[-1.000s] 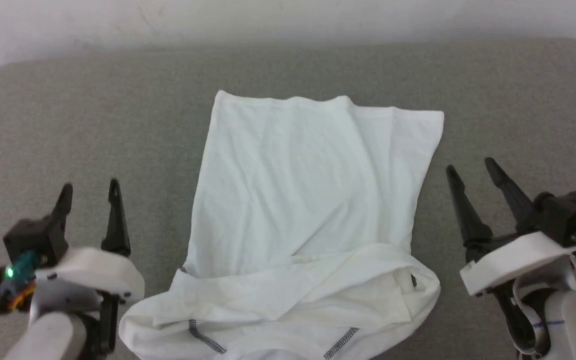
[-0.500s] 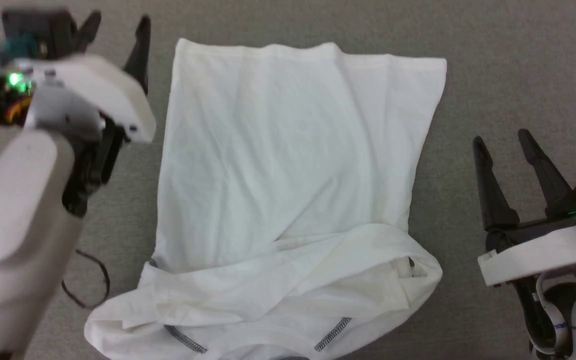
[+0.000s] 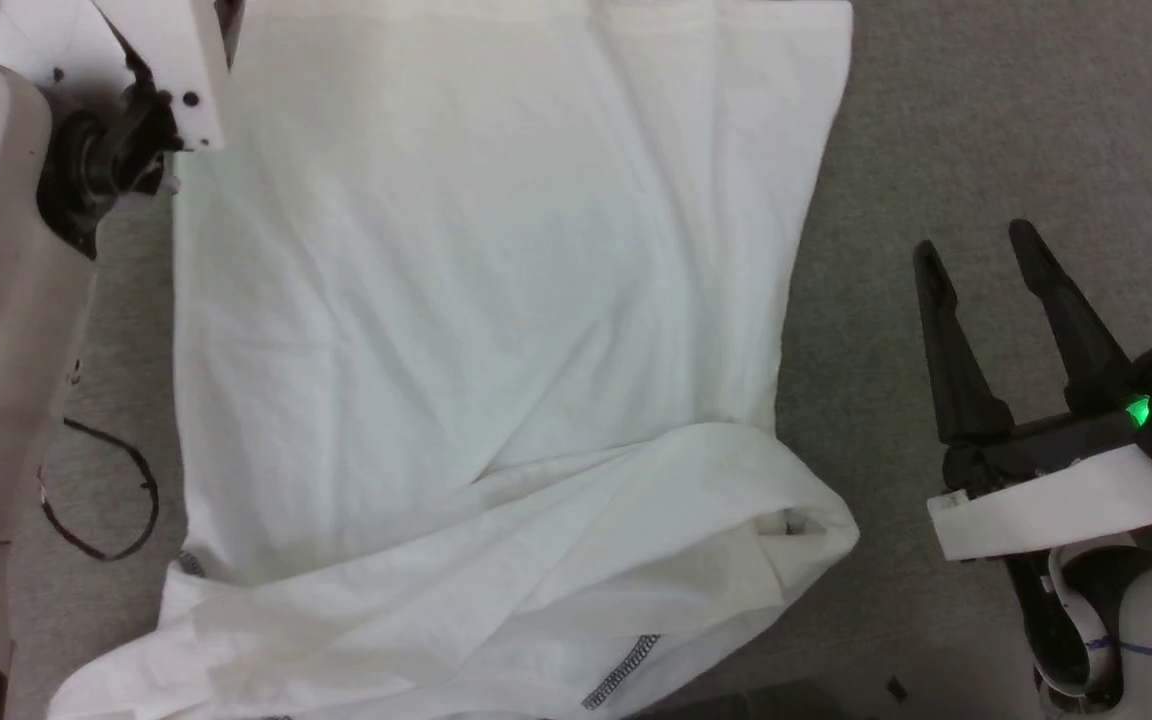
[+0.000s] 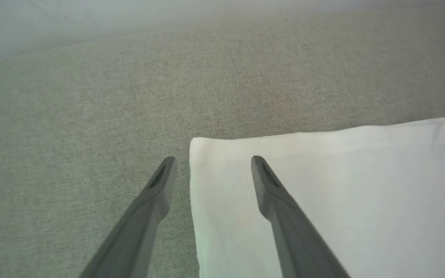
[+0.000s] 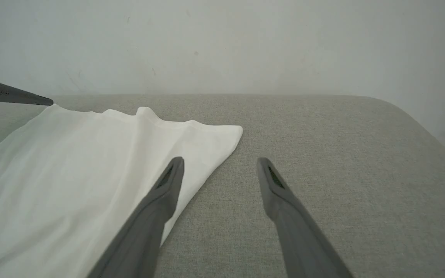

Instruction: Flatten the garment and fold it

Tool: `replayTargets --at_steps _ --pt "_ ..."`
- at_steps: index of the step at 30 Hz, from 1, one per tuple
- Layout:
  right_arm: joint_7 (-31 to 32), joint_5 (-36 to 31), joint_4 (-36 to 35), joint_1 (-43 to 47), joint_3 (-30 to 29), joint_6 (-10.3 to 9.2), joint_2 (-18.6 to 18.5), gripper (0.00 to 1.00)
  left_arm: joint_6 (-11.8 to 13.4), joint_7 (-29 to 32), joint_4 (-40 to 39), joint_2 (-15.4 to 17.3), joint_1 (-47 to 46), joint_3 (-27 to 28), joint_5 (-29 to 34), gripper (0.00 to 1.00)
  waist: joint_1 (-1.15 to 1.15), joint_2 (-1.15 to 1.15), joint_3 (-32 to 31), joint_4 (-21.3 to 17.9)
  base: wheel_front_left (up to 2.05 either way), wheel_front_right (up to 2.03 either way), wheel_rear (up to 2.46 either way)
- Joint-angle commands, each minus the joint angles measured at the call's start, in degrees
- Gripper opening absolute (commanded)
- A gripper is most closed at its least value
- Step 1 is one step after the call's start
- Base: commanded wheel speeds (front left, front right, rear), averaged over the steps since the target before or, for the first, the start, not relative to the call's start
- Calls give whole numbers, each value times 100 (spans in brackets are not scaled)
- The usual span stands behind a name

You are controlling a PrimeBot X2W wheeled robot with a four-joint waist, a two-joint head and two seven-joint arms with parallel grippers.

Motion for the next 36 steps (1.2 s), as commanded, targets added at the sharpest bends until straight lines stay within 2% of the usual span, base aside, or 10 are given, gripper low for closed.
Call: replayTargets --at_steps 1,8,11,12,13,14,17,23,28,36 --pt "-45 39 -13 -70 33 -5 15 100 -27 116 120 58 -91 -23 -34 100 -1 0 327 -316 0 0 0" --pt "-133 86 25 -111 134 -5 15 100 -124 718 555 288 -26 -258 0 100 -1 0 523 -512 0 0 0" --pt "-156 72 52 -79 106 -5 15 100 -256 1340 732 255 155 -415 -184 100 -1 0 547 -539 0 0 0" --pt "-166 71 56 -71 91 -5 15 100 -283 1569 770 235 213 -447 -272 69 -1 0 553 -544 0 0 0" --pt "-172 70 60 -65 80 -5 15 100 -278 1762 792 217 269 -470 -344 12 -1 0 554 -545 0 0 0" --pt "-170 77 64 -60 67 -5 15 100 -263 1945 801 200 326 -492 -409 0 -1 0 553 -542 0 0 0" --pt "-135 99 76 -71 45 -5 16 100 -159 2078 679 168 427 -496 -476 0 -1 0 538 -523 0 0 0" --pt "95 212 182 -201 28 -5 16 100 -2 1566 469 191 505 -436 -337 0 -1 0 401 -419 0 0 0" --pt "611 390 647 -783 -213 -5 -5 100 81 507 193 219 471 -330 -34 0 -1 0 164 -225 0 0 0" --pt "1996 1117 2265 -2436 -330 -5 -783 100 -61 -378 -216 188 256 -215 111 0 -1 0 8 143 0 0 0"
